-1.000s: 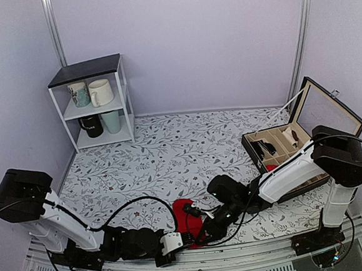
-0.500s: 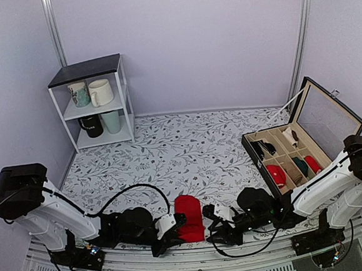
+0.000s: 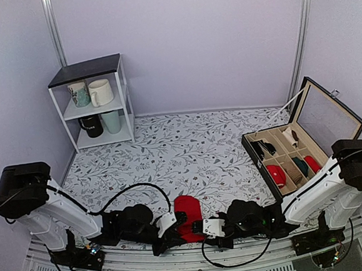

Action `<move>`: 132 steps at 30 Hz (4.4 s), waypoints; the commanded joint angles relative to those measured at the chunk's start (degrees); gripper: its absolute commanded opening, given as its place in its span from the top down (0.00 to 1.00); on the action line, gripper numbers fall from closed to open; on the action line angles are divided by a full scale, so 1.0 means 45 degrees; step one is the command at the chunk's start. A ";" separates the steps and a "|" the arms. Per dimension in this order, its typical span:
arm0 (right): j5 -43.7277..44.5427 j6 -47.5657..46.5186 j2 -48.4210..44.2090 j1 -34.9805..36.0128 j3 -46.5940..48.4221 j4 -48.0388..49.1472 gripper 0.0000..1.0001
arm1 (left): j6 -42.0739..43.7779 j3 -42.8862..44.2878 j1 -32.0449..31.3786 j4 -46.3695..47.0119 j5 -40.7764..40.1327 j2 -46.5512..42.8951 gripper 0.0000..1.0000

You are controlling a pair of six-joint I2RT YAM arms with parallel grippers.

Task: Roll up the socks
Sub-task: Roll a pair of socks at the center of the board.

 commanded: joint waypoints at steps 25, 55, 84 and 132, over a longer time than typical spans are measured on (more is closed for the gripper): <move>-0.0559 0.2849 0.1638 0.0071 0.0871 -0.2294 0.85 | 0.0791 -0.0259 0.0226 -0.1424 -0.0650 -0.1263 0.68; -0.7352 0.6869 0.3501 -0.2792 0.1921 -0.5858 0.85 | 0.4294 0.0010 -0.2224 -0.0304 -0.5515 -0.0433 0.54; -0.5893 0.6160 0.0418 -0.3050 0.1244 -0.5622 0.60 | 0.1838 0.0719 -0.2085 -0.1915 -0.4057 0.1025 1.00; 0.1895 0.4350 0.0054 0.0968 -0.0568 -0.1717 0.88 | 0.0056 0.2386 -0.0412 -0.4890 -0.0408 0.1725 0.64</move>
